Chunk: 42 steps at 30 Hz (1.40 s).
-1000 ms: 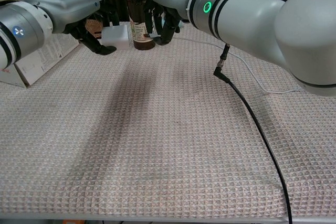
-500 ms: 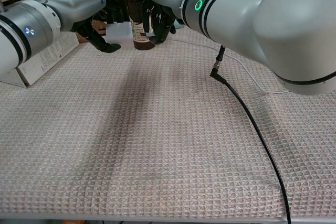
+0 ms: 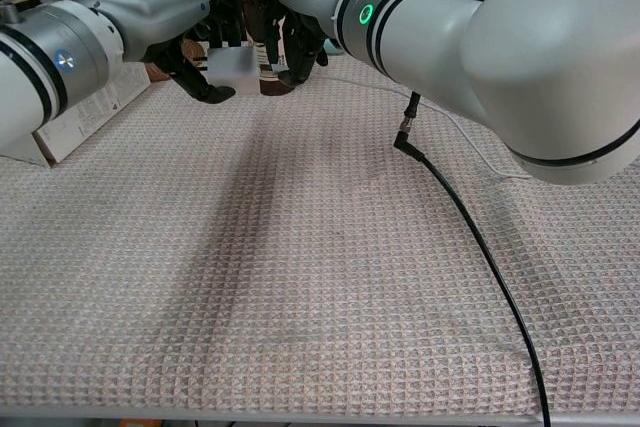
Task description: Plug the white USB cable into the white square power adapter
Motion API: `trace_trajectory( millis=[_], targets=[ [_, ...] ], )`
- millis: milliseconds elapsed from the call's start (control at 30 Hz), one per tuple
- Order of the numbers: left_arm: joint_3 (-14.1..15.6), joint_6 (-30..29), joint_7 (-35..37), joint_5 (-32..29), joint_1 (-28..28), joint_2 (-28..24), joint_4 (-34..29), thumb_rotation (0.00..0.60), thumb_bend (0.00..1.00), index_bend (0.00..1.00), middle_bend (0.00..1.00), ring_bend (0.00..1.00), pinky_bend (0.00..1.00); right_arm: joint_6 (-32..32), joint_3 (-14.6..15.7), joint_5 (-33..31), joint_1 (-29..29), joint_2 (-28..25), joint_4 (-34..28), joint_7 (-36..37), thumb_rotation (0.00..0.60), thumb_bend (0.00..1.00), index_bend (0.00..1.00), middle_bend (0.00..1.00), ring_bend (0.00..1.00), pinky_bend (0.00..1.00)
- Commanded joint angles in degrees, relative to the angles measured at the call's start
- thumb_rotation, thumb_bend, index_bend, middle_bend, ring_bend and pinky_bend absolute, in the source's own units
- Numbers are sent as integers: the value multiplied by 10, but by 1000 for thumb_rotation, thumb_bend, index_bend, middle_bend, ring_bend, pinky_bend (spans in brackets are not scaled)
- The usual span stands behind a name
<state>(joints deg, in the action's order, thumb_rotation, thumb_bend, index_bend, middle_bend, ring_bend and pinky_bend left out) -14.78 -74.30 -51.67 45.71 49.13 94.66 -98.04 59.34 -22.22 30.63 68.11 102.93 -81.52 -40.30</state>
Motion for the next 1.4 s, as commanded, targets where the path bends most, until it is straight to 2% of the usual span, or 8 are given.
trace_trajectory(
  millis=[33,900,1400],
  targets=[
    [-1,0,-1,-1,2,0,-1,518,291,452,443,233,147,0,0,-1,2,2,2,-1,600,327,619,572,693,899],
    [-3,0,-35,-40,25,4,-6,520,291,452,443,233,149,9,0,-3,6,13,7,-3,600,327,620,577,693,899],
    [-7,-4,-30,-52,34,11,2,521,287,453,443,233,156,14,-4,-5,2,24,12,4,600,327,621,576,693,899]
  ],
)
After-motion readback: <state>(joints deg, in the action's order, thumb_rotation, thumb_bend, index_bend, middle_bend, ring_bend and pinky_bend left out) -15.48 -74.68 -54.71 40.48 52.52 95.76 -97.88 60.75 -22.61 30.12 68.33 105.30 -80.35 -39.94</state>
